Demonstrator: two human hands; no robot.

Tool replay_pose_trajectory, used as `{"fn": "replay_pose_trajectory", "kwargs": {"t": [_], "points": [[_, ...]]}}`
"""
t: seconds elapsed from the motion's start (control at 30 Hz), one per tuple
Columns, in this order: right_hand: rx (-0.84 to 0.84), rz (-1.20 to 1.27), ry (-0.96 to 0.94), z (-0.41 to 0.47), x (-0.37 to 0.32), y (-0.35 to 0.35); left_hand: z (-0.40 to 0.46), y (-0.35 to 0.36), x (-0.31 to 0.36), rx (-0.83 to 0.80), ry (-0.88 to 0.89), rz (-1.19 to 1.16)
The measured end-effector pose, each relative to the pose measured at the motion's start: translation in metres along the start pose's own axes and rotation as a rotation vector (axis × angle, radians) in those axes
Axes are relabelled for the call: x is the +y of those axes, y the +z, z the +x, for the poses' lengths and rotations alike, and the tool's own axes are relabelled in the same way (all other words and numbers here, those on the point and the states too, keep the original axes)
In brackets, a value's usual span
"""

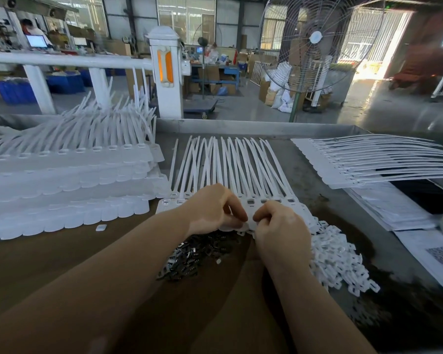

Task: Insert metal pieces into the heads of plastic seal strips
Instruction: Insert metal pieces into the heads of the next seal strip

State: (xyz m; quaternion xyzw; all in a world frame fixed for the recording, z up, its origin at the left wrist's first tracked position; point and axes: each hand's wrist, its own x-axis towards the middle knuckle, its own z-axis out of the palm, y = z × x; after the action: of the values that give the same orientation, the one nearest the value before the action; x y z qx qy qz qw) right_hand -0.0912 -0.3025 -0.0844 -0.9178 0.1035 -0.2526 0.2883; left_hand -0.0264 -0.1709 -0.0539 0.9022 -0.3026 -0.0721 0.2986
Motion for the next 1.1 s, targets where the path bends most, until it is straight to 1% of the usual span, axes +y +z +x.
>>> {"fn": "replay_pose_trajectory", "kwargs": {"t": [0.07,0.2,0.33,0.43,0.6,0.83,0.93,1.1], "points": [[0.002,0.008,-0.002,0.0,0.0,0.0,0.001,0.002,-0.001,0.032,0.011,0.032],[0.007,0.004,0.005,0.0,0.001,0.0,0.005,0.005,0.0,0.132,0.006,0.169],[0.023,0.008,-0.004,0.0,0.001,0.001,0.014,0.009,0.006,0.245,-0.07,0.072],[0.024,0.007,-0.015,-0.001,0.001,0.002,0.025,0.012,0.011,0.284,-0.103,0.09],[0.001,0.013,-0.015,0.0,0.002,0.001,0.033,0.026,0.01,0.402,-0.081,0.103],[-0.001,0.015,-0.032,0.0,0.001,0.001,0.039,0.034,0.009,0.407,-0.017,0.341],[0.012,0.026,-0.043,-0.001,0.001,0.001,0.036,0.035,0.01,0.407,0.019,0.359],[0.012,0.03,-0.042,-0.001,0.001,0.001,0.032,0.036,0.01,0.378,0.032,0.368]]}}
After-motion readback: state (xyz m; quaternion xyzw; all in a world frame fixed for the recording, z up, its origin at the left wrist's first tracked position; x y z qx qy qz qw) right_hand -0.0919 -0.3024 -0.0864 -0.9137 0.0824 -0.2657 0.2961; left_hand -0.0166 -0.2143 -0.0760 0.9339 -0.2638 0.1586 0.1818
